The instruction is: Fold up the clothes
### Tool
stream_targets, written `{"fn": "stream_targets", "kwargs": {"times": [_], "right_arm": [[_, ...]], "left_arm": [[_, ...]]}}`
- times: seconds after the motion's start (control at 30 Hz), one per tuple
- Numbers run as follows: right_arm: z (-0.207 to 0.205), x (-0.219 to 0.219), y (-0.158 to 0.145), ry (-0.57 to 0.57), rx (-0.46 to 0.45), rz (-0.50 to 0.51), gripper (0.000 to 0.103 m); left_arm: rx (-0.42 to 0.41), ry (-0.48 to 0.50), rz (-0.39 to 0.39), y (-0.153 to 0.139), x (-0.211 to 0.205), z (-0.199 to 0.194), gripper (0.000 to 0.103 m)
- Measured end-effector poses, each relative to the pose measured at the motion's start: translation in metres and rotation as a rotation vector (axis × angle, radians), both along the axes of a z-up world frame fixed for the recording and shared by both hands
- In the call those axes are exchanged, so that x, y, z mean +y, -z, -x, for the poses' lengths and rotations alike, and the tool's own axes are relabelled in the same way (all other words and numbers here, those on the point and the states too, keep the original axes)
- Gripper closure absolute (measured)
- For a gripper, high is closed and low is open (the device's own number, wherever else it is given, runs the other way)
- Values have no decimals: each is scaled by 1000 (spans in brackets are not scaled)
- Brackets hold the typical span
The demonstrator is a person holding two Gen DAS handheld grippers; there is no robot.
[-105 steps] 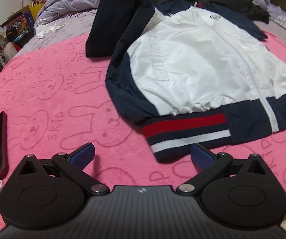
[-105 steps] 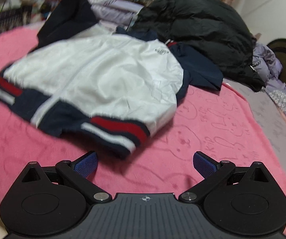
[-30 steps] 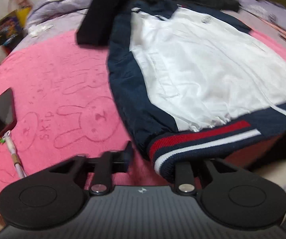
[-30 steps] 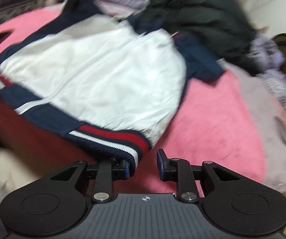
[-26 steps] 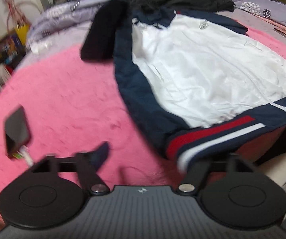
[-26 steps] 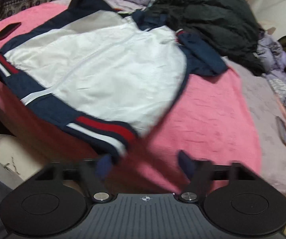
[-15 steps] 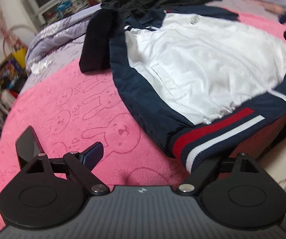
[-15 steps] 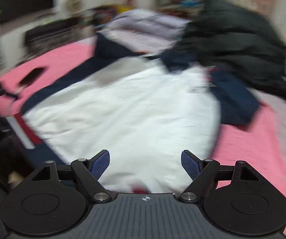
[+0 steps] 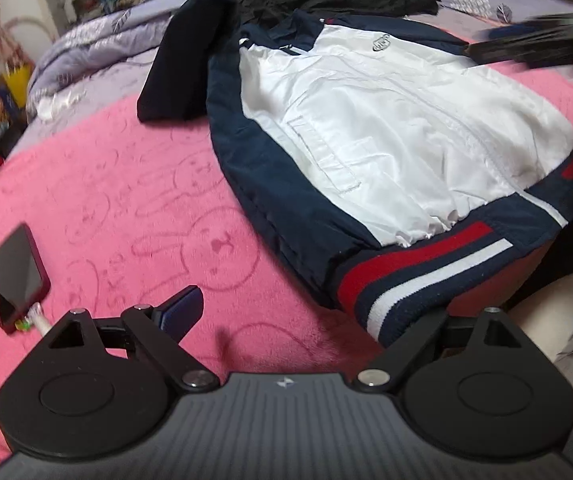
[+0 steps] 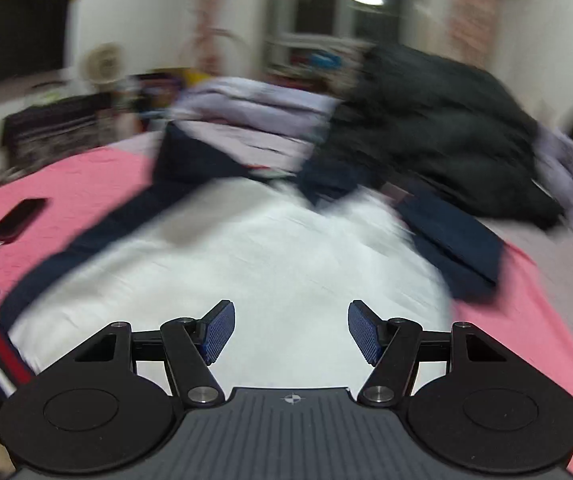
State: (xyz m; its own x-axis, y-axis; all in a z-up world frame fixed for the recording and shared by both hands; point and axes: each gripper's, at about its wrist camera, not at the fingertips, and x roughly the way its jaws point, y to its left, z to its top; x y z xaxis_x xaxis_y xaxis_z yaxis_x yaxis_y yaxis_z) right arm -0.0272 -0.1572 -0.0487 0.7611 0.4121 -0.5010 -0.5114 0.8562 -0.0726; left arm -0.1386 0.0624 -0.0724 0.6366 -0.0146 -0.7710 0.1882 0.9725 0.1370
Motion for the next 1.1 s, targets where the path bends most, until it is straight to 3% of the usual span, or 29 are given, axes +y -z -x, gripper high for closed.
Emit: {"fn": "stream_targets", "kwargs": {"times": [0.13, 0.2, 0.3, 0.37, 0.47, 0.57, 0.67, 0.77, 0.87, 0.93, 1.1], "right_arm": [[-9, 95, 33, -205, 85, 38, 43], [8, 127, 54, -274, 79, 112, 53], [42, 133, 58, -369, -52, 206, 53], [46, 111, 47, -441, -34, 172, 51], [37, 67, 33, -312, -40, 128, 36], [21, 25, 33, -131, -9, 145, 30], [17, -4, 50, -105, 147, 114, 29], [18, -13, 39, -151, 238, 65, 29], [6, -30, 14, -65, 181, -8, 30], [-13, -44, -2, 57, 107, -23, 29], [-99, -80, -27, 334, -41, 77, 27]], "left_arm": [[0, 19, 8, -4, 4, 10, 8], [-7, 42, -3, -8, 6, 19, 8], [-31, 68, -5, -14, 14, 31, 7], [-45, 78, 23, -21, 22, 34, 7], [-82, 69, 51, -36, 34, 33, 7], [-112, 63, 54, -50, 45, 29, 5], [-182, 65, 73, -60, 43, 10, 3], [-249, 81, 115, -61, 23, -28, 2], [-301, 83, 153, -54, -8, -73, 2], [-303, 62, 171, -43, -32, -106, 2], [-245, 42, 195, -2, -77, -161, 2]]}}
